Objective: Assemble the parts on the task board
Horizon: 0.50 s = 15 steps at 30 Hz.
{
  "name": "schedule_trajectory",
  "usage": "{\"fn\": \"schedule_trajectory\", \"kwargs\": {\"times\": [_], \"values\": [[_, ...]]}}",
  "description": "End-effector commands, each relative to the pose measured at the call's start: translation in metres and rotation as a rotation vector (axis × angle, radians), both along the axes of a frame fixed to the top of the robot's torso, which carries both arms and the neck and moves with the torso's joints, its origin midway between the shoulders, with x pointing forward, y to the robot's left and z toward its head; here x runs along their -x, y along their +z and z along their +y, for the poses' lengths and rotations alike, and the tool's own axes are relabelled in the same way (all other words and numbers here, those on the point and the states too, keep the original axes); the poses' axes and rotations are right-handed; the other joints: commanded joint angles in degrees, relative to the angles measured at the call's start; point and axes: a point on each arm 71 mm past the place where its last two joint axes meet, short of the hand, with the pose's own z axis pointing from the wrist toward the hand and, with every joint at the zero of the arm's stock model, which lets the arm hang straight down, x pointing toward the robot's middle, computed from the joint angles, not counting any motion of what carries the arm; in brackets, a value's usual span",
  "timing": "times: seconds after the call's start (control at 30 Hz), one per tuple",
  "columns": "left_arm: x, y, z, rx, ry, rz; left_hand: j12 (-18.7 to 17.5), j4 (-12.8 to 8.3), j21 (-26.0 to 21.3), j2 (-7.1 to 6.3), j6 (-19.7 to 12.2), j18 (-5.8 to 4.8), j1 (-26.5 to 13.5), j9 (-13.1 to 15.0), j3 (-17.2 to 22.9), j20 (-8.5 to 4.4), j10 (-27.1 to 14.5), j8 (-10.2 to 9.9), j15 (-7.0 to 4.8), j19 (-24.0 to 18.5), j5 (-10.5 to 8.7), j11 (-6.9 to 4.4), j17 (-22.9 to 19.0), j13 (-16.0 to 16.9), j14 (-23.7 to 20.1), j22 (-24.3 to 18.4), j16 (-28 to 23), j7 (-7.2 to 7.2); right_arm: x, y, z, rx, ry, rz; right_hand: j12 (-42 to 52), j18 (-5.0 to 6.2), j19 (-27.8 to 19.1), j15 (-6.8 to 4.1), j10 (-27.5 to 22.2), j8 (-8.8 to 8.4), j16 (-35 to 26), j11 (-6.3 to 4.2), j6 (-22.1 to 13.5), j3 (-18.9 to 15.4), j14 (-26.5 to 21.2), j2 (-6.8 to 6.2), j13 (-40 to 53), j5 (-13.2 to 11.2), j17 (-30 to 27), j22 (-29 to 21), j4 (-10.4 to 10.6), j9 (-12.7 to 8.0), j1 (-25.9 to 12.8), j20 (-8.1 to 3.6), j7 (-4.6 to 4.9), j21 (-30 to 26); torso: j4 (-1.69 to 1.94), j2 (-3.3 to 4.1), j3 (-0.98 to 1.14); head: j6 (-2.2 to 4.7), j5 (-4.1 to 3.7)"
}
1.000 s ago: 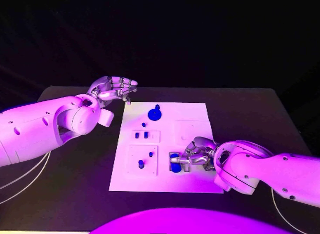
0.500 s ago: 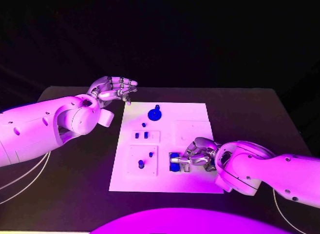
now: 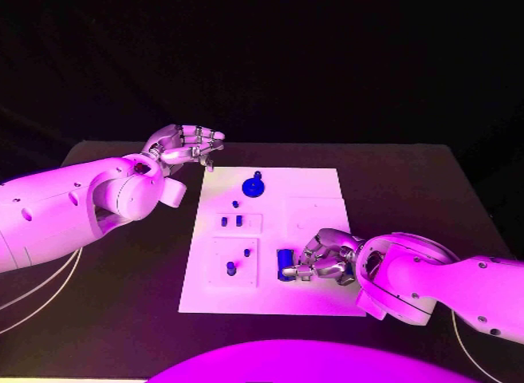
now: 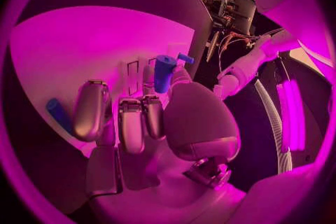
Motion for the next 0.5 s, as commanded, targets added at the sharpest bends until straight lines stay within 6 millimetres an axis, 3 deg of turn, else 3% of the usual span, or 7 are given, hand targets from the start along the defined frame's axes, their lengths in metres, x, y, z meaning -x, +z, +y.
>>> {"fn": "schedule_trajectory", "kwargs": {"times": [0.03, 0.5], "values": [[0.0003, 0.0013, -0.0020, 0.009, -0.011, -0.004, 0.31, 0.25, -0.26, 0.15, -0.33, 0.89, -0.41, -0.12, -0.17, 0.20, -0.46, 0.23, 0.15, 0.11, -0.04, -0.02, -0.09, -0.11, -0.13, -0.08, 0.39, 0.01, 0.0019, -0.0017, 0.0010, 0.004, 0.042, 0.004, 0.13, -1.06, 0.91, -0.48, 2.18, -0.05, 0.10, -0.41, -0.32, 0.22, 5.00, 0.20, 9.08, 0.39, 9.86, 10.05, 0.17, -0.10, 0.39, -0.58, -0.08, 0.43, 0.05, 0.03, 0.01, 0.07, -0.02], [0.0004, 0.0013, -0.0021, 0.009, -0.012, -0.003, 0.35, 0.29, -0.26, 0.23, -0.32, 0.89, -0.41, -0.15, -0.14, 0.20, -0.47, 0.28, 0.15, 0.13, -0.03, -0.02, -0.11, -0.13, -0.13, -0.09, 0.40, 0.01, -0.0032, -0.0049, -0.0003, 0.044, 0.038, -0.008, 0.30, -1.10, 0.98, -0.52, 2.30, -0.16, 0.13, -0.47, -0.19, 0.72, 5.02, 1.26, 9.25, 1.03, 9.95, 10.10, 0.18, -0.21, 0.96, -0.60, -0.16, 0.65, 0.03, -0.03, -0.06, 0.05, -0.02]]}}
